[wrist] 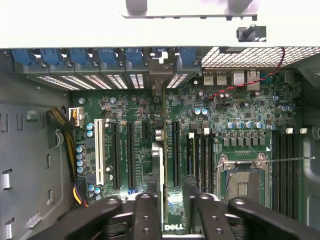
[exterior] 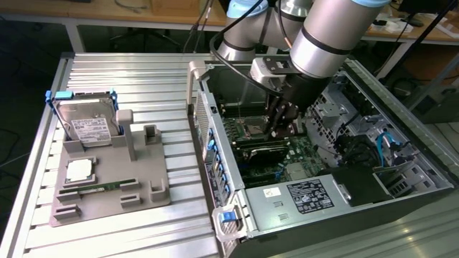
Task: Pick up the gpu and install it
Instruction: 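Insert the gpu into the slot, then press down on the gpu until it lock into place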
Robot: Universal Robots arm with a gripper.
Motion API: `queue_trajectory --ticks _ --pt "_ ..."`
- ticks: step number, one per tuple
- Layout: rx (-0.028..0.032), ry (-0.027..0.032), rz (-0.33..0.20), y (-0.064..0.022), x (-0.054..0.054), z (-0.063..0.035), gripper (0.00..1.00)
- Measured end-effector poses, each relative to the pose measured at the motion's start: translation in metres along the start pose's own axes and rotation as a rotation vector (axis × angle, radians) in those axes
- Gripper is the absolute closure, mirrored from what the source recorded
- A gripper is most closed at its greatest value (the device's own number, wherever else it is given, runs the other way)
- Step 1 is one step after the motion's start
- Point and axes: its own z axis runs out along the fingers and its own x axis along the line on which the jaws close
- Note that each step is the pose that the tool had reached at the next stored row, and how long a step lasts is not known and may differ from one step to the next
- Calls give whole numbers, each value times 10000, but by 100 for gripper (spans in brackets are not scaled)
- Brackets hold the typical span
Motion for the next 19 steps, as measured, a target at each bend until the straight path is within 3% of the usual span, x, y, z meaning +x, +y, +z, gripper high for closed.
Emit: queue_trajectory --ticks 2,3,19 --pt "0 0 -1 0 0 -1 74" --pt "1 -1 -1 0 0 -1 86" --pt "3 0 -1 1 -1 -14 89"
